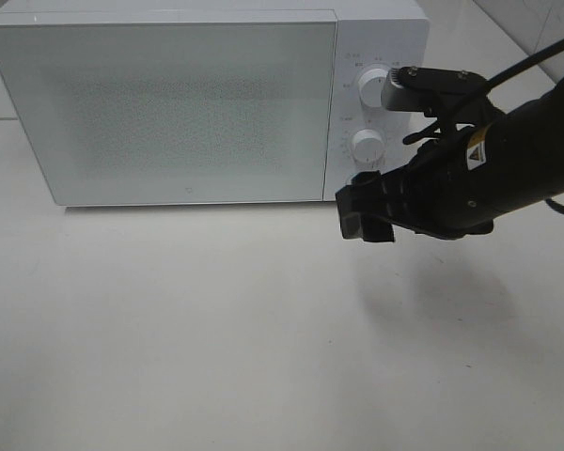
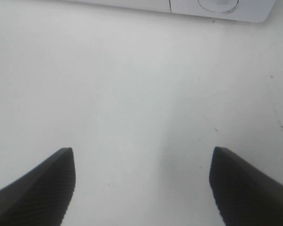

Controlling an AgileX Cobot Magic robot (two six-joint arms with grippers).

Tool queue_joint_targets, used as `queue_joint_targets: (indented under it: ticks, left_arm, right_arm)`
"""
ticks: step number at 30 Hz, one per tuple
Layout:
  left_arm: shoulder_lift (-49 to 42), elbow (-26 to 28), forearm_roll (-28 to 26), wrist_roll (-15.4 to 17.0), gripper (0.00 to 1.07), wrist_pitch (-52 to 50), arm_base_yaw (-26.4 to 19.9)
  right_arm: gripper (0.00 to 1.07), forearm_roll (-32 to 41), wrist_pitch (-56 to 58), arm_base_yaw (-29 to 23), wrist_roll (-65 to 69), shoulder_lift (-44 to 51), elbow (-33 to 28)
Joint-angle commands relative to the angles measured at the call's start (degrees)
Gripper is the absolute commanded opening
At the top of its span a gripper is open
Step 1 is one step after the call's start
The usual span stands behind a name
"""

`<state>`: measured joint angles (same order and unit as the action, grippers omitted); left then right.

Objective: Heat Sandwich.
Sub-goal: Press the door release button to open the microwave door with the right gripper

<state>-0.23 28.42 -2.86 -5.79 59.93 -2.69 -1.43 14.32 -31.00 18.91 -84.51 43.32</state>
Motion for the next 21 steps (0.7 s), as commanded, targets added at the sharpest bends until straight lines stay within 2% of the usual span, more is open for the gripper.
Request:
queue_joint_targets:
  ticks: [1,6,16,21]
  left_arm:
    - [-1.32,-0.11,-0.4,0.06,0.98,-0.46,-0.17]
    - [-1.32,-0.11,-0.4,0.06,0.98,-0.46,-0.17]
    - [-1.32,-0.11,-0.4,0.06,0.98,-0.46,-0.17]
    - [-1.32,-0.11,-0.4,0.06,0.98,-0.46,-0.17]
  right_arm:
    - [0.76,-0.74,9.57,0.17,-8.08,2.58,1.95]
    - [0.76,-0.8,20.57,0.17,-13.87,8.42,2.01]
    - [0.77,-0.8,28.19,0.17,-15.64,18.39,2.01]
    - [0.76,-0.8,37.59,0.17,-15.81,26.24,1.89]
